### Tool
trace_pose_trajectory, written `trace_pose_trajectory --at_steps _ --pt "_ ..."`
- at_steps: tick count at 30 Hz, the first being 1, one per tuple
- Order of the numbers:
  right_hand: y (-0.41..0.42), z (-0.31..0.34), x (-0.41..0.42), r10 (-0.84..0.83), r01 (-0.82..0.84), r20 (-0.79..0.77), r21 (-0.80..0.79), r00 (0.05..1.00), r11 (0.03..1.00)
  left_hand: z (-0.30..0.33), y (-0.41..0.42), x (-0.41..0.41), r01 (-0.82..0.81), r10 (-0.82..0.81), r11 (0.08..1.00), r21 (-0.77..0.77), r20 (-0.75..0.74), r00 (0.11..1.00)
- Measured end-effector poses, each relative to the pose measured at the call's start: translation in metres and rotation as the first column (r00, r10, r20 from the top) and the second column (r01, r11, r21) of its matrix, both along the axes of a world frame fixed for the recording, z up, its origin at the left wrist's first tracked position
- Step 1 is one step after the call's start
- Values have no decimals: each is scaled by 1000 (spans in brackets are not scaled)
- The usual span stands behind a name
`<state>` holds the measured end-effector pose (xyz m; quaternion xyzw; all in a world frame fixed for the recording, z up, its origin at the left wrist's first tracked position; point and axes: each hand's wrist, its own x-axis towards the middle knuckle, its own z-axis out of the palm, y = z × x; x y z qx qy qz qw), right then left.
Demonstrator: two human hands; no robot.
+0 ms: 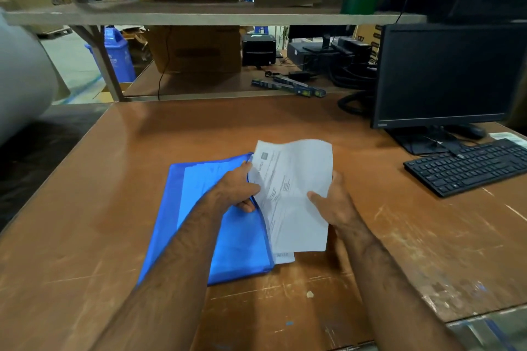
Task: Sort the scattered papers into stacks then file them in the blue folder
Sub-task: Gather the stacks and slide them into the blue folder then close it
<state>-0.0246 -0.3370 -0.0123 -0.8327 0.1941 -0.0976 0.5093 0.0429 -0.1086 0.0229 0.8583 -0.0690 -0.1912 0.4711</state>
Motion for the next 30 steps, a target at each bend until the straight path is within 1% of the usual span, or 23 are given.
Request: trace_pose_trajectory --at_steps 2,3,4,5,6,7,8,9,10,12,14,16,17,20,22,24,26,28,30 --pt "0 -3 -2 -54 53 -28 -26 998 998 -1 2 -1 0 0 1000 -5 -8 1000" --pt "1 -2 -4 -73 70 -30 -75 997 995 -1 3 -1 6 -6 1000 -4 -11 1000" --pt "3 -2 -5 -75 68 -30 -189 997 980 -2 4 0 15 -15 1000 -4 -12 1000" --pt "5 -2 -6 -60 29 -71 -376 996 926 -2 4 1 23 -23 1000 -1 -15 1000" --pt "10 0 -7 -55 -28 -125 -583 991 812 -3 4 1 28 -28 1000 4 -17 999" --pt "16 3 -6 -45 -98 -169 -745 985 660 -4 4 1 31 -31 999 10 -16 999" --pt "24 6 -3 -7 -153 -184 -833 983 532 -4 3 0 33 -32 999 10 -15 999" --pt "34 9 2 67 -196 -186 -865 980 461 -3 3 -1 33 -33 999 6 -13 999" --pt "45 12 7 150 -244 -198 -871 969 426 -2 3 -3 34 -34 999 -5 -10 999" --pt "63 10 18 276 -355 -259 -848 926 395 -1 4 -6 34 -34 999 -35 -9 999" --pt "74 2 26 313 -459 -359 -816 879 353 1 7 -9 26 -26 998 -54 -5 1000" --pt "75 -3 31 360 -578 -464 -737 810 351 2 10 -10 20 -20 998 -61 -1 1000" --pt "73 -5 31 404 -624 -489 -700 773 348 3 11 -10 20 -20 998 -66 -3 1000" --pt "59 -4 22 510 -690 -500 -660 700 299 3 12 -8 29 -29 998 -63 -7 1000" --pt "52 1 15 547 -715 -503 -637 669 289 2 11 -8 35 -36 998 -58 -16 999" --pt "49 4 11 566 -728 -501 -619 655 294 0 9 -9 37 -37 998 -46 -14 999" --pt "49 6 12 579 -716 -471 -622 666 317 -1 8 -10 37 -37 999 -27 -6 999" --pt "53 7 18 578 -673 -412 -646 705 360 -2 7 -10 43 -42 999 -12 6 999" --pt "58 7 33 538 -606 -364 -696 760 385 -1 9 -10 45 -45 999 1 23 999"
